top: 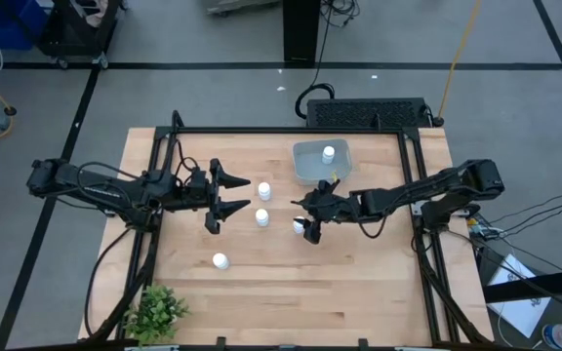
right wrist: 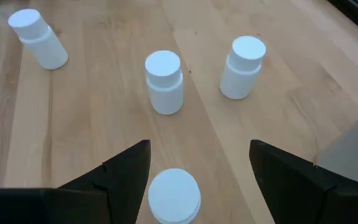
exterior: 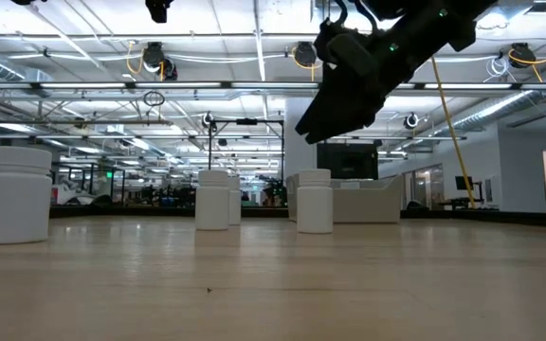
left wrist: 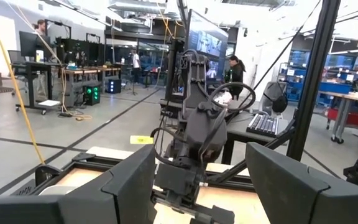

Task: Pick and place pill bottles into a basket
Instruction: Put the white medicine bottle into the gray bin

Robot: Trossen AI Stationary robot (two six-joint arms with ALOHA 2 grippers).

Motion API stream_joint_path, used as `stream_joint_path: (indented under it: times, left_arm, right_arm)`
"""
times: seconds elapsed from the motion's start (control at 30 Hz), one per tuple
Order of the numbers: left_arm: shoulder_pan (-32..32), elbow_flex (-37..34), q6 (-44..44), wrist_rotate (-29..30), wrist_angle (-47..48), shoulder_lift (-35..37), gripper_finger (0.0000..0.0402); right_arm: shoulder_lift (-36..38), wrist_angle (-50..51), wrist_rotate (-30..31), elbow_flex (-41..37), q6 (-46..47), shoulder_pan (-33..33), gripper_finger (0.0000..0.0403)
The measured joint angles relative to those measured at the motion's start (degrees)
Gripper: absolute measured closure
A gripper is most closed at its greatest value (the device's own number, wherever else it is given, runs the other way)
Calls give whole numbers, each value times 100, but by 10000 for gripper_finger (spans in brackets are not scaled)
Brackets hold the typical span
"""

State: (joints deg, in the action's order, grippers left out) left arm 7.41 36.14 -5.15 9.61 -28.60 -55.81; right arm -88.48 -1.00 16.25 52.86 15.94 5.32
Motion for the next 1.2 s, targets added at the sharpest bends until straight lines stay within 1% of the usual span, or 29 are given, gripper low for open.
stream_joint_path:
  times: [0.1, 0.47, 0.7, 0.93, 1.2]
  left_arm:
    - [-1, 0, 0, -2, 2, 0, 146]
    - [1, 0, 2, -4, 10, 0, 146]
    - [1, 0, 0, -6, 11, 0, 146]
    - [1, 0, -7, -6, 9, 0, 146]
    - [1, 0, -2, -7, -13, 0, 146]
  right_arm:
    - [-40, 54, -2, 0, 87, 3, 133]
    - [-555, -59, 5, -4, 143, 114, 133]
    - [-545, 40, 0, -46, 313, 155, 133]
    - [-545, -94, 3, -253, 441, 188, 133]
    - [-545, -223, -19, -260, 459, 192, 133]
